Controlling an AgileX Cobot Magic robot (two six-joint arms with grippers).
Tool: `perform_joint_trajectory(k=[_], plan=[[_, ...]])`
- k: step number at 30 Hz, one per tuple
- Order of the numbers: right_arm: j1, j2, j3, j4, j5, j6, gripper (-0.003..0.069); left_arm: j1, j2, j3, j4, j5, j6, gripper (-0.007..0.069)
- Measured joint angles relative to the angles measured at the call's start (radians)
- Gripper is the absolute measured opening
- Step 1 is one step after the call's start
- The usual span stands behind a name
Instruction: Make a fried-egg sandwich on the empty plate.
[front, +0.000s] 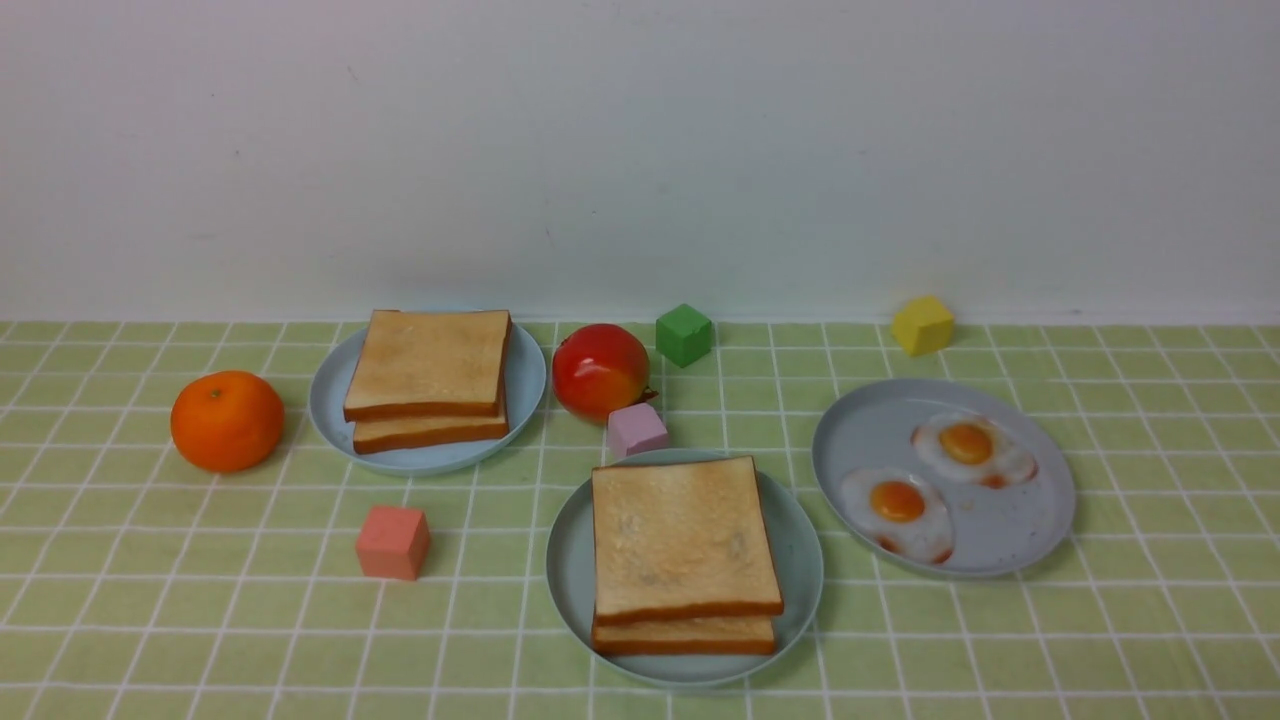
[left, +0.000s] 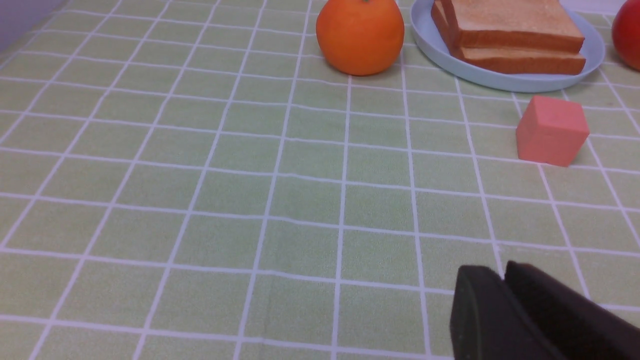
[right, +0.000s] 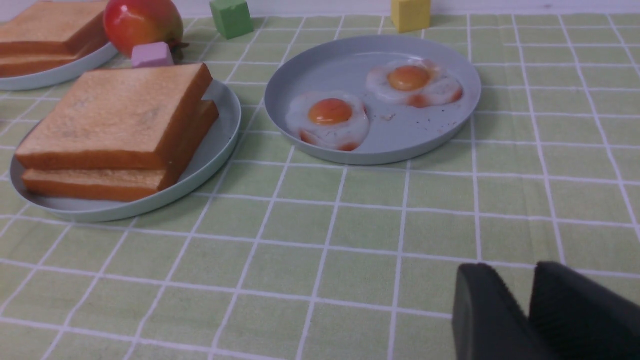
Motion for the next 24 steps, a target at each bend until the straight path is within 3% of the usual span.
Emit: perform_joint_trajectory(k=[24], plan=[[0.0,0.0,0.0,0.0,0.0,0.0,0.0187,0.0,0.0,0.0,0.0,0.0,0.0,0.01]])
